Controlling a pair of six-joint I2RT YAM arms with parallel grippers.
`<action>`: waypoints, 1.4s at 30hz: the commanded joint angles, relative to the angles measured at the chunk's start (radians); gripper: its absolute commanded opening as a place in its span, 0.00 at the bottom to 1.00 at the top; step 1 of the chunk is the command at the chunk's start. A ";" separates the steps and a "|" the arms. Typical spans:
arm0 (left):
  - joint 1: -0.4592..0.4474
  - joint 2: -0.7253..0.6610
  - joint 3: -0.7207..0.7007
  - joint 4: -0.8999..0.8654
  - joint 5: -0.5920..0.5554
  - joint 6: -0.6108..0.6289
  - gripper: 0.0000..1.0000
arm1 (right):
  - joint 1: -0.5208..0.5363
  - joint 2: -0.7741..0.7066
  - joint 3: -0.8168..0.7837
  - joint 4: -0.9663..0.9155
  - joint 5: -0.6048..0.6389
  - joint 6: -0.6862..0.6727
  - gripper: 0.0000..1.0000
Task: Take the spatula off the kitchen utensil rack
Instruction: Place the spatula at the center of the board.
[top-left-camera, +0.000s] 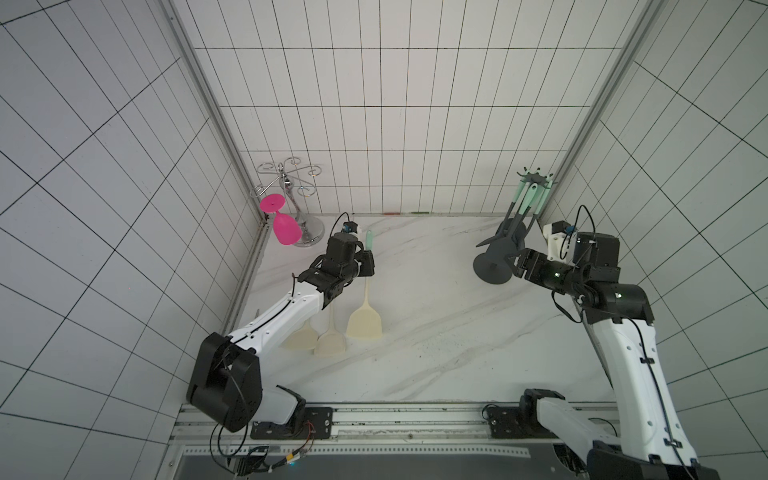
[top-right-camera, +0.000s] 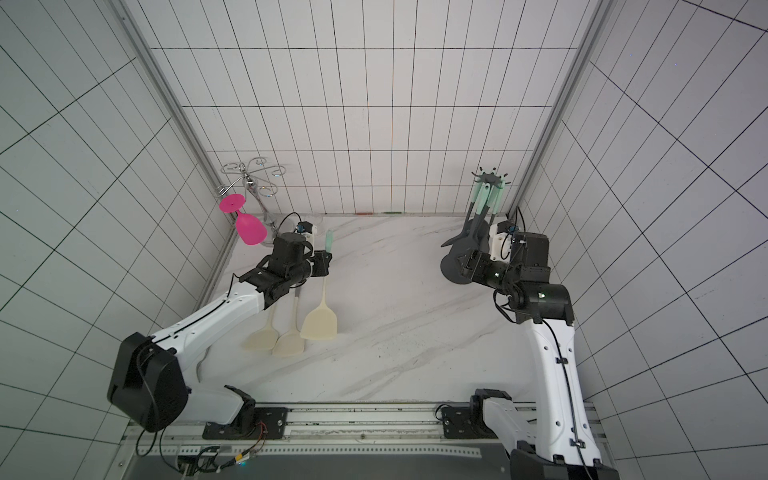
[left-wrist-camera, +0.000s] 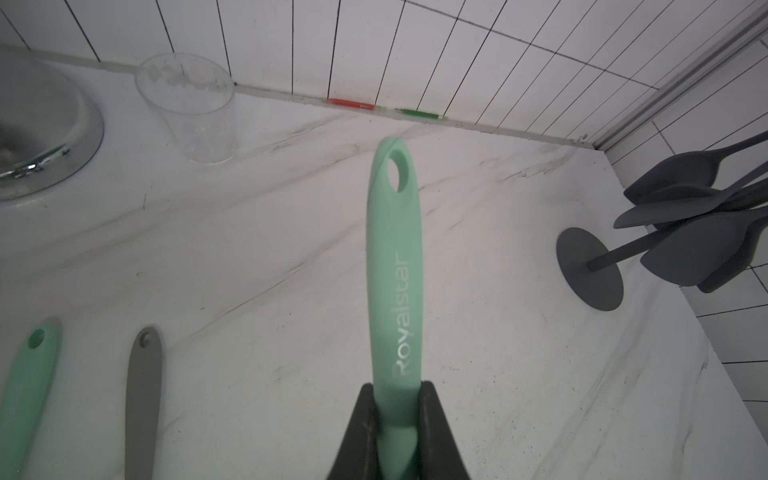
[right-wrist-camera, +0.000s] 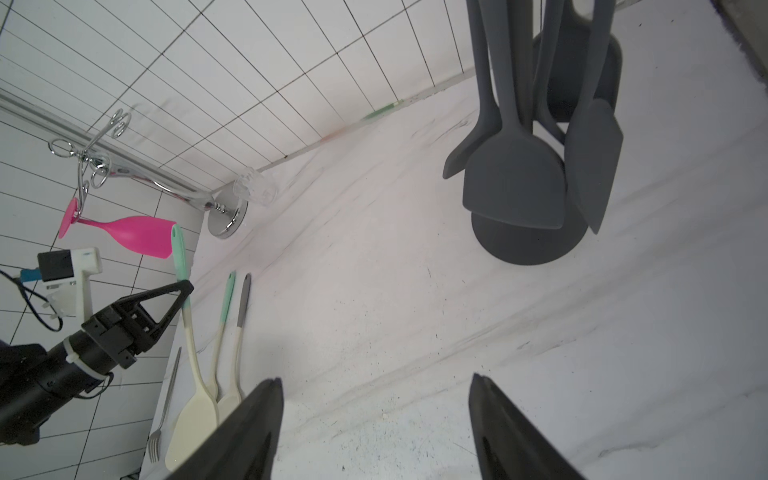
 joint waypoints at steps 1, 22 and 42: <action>0.030 0.084 0.022 -0.074 0.029 -0.032 0.00 | 0.051 -0.029 -0.078 0.045 0.034 0.001 0.73; 0.072 0.280 -0.111 0.028 0.121 -0.110 0.00 | 0.407 0.104 -0.191 0.220 0.185 0.056 0.72; 0.076 0.216 -0.224 0.295 0.122 -0.092 0.00 | 0.484 0.157 -0.174 0.232 0.236 0.057 0.72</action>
